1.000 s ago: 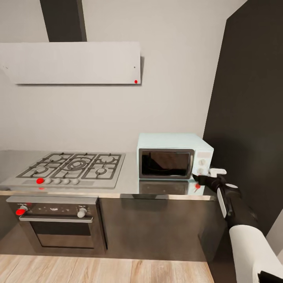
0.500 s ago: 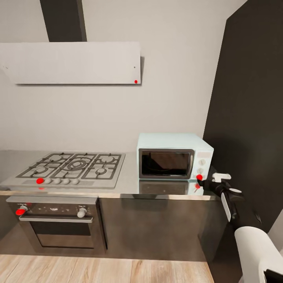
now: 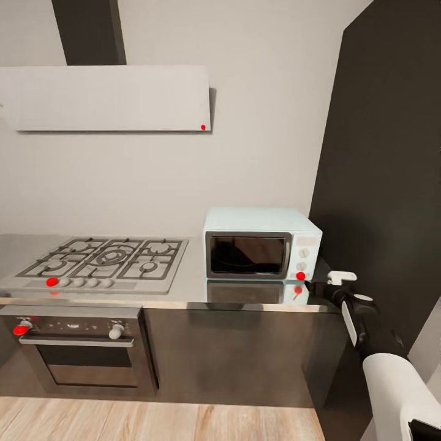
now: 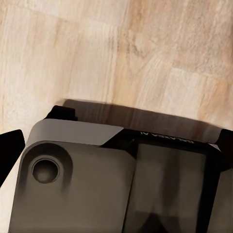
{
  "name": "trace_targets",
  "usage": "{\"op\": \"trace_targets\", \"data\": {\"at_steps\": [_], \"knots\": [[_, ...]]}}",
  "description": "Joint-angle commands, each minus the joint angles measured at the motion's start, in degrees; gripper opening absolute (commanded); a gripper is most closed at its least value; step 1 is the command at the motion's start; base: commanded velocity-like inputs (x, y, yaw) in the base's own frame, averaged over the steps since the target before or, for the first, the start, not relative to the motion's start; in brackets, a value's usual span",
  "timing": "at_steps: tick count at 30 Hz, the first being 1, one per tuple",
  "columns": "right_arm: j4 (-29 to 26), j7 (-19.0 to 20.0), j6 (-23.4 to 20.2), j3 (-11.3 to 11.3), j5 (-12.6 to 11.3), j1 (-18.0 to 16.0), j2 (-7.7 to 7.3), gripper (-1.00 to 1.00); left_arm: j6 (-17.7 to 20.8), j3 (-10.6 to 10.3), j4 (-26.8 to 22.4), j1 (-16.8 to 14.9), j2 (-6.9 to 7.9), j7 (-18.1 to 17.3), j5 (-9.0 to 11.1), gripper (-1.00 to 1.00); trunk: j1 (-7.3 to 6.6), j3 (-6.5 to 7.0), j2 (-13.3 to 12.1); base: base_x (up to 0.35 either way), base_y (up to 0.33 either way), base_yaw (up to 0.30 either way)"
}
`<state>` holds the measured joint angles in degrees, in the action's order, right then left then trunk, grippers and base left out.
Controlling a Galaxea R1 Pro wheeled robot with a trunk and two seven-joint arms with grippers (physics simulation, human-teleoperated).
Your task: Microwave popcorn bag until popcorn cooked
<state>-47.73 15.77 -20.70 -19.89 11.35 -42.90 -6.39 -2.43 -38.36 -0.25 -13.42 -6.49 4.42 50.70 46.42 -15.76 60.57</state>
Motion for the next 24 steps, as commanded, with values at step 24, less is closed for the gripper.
{"op": "trace_targets", "data": {"at_steps": [24], "knots": [[2.0,-2.2,-0.1,-0.1,0.9,-0.1,0.14,1.00,0.0,-0.4,0.0,0.0,-0.01,0.2,0.4,1.00,0.00,-0.07,0.0,0.055,0.000,0.000]]}}
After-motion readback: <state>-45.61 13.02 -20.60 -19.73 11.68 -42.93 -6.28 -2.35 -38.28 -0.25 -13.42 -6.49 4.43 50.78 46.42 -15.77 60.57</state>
